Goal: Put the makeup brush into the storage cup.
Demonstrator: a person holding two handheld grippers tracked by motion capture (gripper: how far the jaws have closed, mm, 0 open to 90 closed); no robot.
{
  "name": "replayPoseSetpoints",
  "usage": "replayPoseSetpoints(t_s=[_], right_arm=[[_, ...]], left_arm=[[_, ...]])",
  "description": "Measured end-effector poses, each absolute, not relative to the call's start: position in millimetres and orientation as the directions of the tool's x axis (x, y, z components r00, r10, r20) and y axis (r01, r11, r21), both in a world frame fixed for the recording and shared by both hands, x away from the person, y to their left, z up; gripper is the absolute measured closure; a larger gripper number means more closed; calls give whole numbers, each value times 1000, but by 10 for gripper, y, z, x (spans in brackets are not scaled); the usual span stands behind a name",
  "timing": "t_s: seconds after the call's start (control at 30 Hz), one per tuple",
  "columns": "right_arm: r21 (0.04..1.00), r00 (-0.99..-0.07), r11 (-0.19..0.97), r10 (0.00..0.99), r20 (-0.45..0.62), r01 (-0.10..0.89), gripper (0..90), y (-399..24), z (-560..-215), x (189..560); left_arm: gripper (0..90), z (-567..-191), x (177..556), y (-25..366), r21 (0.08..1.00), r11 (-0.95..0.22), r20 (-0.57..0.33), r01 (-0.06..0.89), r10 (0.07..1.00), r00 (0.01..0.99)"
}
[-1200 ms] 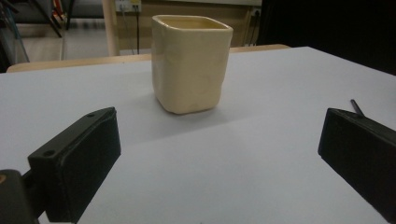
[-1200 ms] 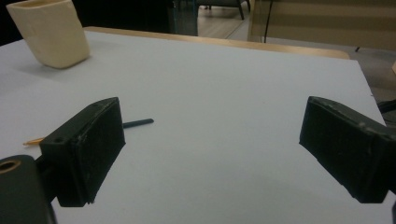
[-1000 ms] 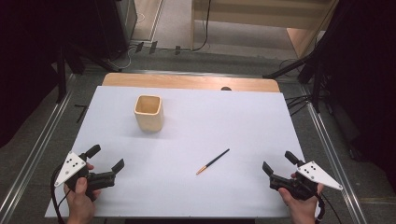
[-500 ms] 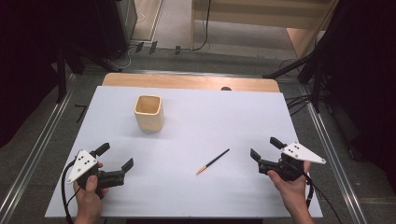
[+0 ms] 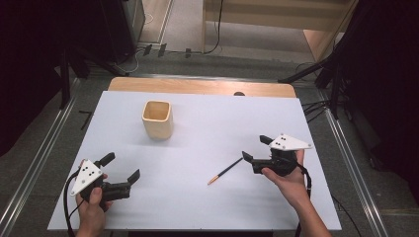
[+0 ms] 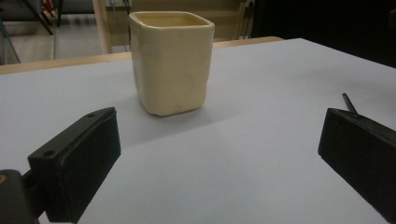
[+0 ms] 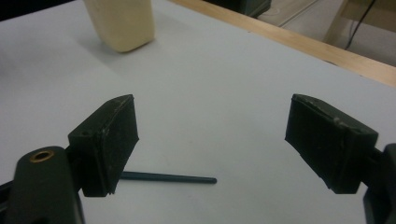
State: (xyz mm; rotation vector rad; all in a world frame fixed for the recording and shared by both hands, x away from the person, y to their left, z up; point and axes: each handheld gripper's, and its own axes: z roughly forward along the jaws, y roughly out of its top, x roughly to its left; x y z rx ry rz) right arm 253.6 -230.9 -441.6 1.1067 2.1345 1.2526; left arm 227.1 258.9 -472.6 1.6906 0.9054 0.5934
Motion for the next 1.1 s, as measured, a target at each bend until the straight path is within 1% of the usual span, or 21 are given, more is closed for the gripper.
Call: replayPoseSetpoints(t_s=[0.2,0.37,0.4,0.43,0.47,0.5,0.67,0.7,0.77,0.83,0.87,0.93,1.0,1.03,1.07,1.1], right_arm=[[829,-661,364,751,8,425,210,-2159,-4400,2675],[791,-703,421,711,16,444,249,-2079,-4422,2773],[775,-722,445,691,21,448,272,-2047,-4438,2796],[767,-738,460,675,25,447,339,-2034,-4448,2812],[767,-738,460,675,25,447,339,-2034,-4448,2812],[751,-763,484,645,41,449,392,-2003,-4470,2836],[712,-786,535,618,39,456,421,-1938,-4508,2877],[696,-794,551,606,45,461,444,-1915,-4514,2903],[688,-797,560,603,46,463,447,-1906,-4512,2917],[672,-802,579,597,36,461,458,-1883,-4504,2941],[651,-810,610,587,12,452,475,-1854,-4490,2959],[637,-818,633,575,-6,440,482,-1840,-4484,2969],[601,-841,685,540,-38,412,539,-1804,-4476,2974],[557,-858,728,511,-53,399,560,-1761,-4484,2985],[557,-858,728,511,-53,399,560,-1761,-4484,2985],[536,-864,747,499,-61,394,572,-1743,-4491,2988]], left_arm=[[0,-4748,2242,2587,950,-141,-53,277,804,592],[0,-4783,2225,2543,946,-154,-53,287,796,602],[0,-4787,2224,2535,944,-158,-51,288,795,605],[0,-4795,2224,2524,945,-160,-50,287,794,607],[0,-4795,2224,2524,945,-160,-50,287,794,607],[0,-4797,2223,2521,943,-163,-49,289,793,607],[0,-4808,2235,2516,942,-170,-45,290,791,610],[0,-4808,2236,2516,941,-171,-44,290,791,611],[0,-4809,2237,2512,941,-172,-44,290,790,612],[0,-4810,2237,2506,941,-175,-42,289,789,614],[0,-4811,2237,2503,941,-176,-41,289,788,614],[0,-4812,2235,2498,940,-182,-37,289,787,615],[0,-4812,2234,2495,939,-184,-36,290,786,617],[0,-4812,2235,2495,939,-188,-34,289,785,619],[0,-4813,2236,2494,939,-189,-32,289,785,619],[0,-4813,2237,2494,938,-190,-32,288,784,620]])
